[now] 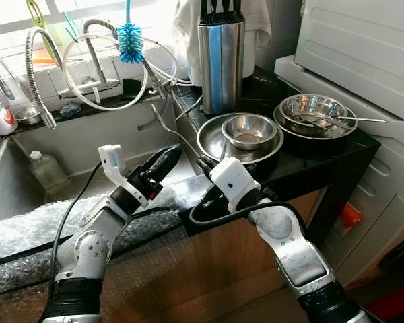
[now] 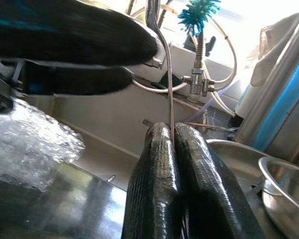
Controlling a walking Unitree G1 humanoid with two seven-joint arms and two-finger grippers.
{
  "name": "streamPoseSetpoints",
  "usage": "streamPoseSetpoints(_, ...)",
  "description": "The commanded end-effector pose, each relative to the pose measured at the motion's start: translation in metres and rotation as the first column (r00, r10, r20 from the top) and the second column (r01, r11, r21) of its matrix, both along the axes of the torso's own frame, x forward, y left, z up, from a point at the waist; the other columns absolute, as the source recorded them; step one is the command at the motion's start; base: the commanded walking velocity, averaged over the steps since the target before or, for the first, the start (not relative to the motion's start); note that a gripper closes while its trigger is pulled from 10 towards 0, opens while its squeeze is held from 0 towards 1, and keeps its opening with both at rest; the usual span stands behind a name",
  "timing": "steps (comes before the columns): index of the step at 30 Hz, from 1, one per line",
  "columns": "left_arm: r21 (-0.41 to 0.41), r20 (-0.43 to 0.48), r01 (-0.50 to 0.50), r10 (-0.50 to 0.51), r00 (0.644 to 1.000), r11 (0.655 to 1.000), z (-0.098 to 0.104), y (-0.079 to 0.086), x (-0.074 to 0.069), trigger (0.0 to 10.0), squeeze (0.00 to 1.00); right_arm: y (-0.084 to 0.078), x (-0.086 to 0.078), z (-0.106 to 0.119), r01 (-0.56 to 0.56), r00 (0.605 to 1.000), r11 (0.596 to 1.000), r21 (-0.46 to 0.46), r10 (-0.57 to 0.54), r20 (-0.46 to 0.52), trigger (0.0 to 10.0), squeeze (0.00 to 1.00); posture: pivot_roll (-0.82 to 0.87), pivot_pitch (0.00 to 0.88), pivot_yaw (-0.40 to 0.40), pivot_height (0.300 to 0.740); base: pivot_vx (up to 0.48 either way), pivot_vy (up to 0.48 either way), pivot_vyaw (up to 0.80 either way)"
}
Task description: Kitchen organization
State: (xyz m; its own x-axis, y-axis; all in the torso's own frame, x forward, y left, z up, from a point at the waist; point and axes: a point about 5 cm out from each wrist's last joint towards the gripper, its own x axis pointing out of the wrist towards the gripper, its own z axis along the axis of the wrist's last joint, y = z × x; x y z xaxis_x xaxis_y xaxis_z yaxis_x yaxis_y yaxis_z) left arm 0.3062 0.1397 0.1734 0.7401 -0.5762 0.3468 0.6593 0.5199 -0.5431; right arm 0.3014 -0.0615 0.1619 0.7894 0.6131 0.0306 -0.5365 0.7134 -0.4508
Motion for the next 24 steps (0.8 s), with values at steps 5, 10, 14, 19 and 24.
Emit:
streamPoseSetpoints(5,0.017,0.035,-0.013,0.012,0.999,1.0,0.01,-0.001,0.004,10.0,0.0,0.009,-0.002,0.001,-0.045,0.999,0.999,0.005,0.045,0.004,10.0,0.0,-0.1,0.0,0.122,0.74,0.0,0.0,0.0)
streamPoseSetpoints(10,0.021,0.028,-0.039,0.039,0.999,0.999,0.01,-0.005,0.008,10.0,0.0,0.013,-0.005,0.0,-0.074,0.997,0.997,0.001,0.074,-0.005,10.0,0.0,-0.1,0.0,0.123,0.74,0.0,0.0,0.0)
streamPoseSetpoints(14,0.014,0.015,-0.067,0.067,0.998,0.998,0.009,-0.007,0.012,10.0,0.0,0.016,-0.007,-0.002,-0.092,0.996,0.996,-0.002,0.092,-0.014,10.0,0.0,-0.1,0.0,0.125,0.74,0.0,0.0,0.0)
streamPoseSetpoints(19,-0.002,0.0,-0.116,0.116,0.993,0.993,0.009,-0.004,0.017,7.6,0.0,0.017,-0.008,-0.002,-0.095,0.995,0.995,0.001,0.095,-0.016,10.0,0.0,-0.1,0.0,0.126,0.74,0.0,0.0,0.0)
streamPoseSetpoints(24,-0.01,-0.006,-0.14,0.14,0.99,0.99,0.01,0.001,0.02,4.9,0.0,0.016,-0.007,-0.002,-0.091,0.996,0.996,0.001,0.091,-0.015,10.0,0.0,-0.1,0.0,0.125,0.74,0.0,0.0,0.0)
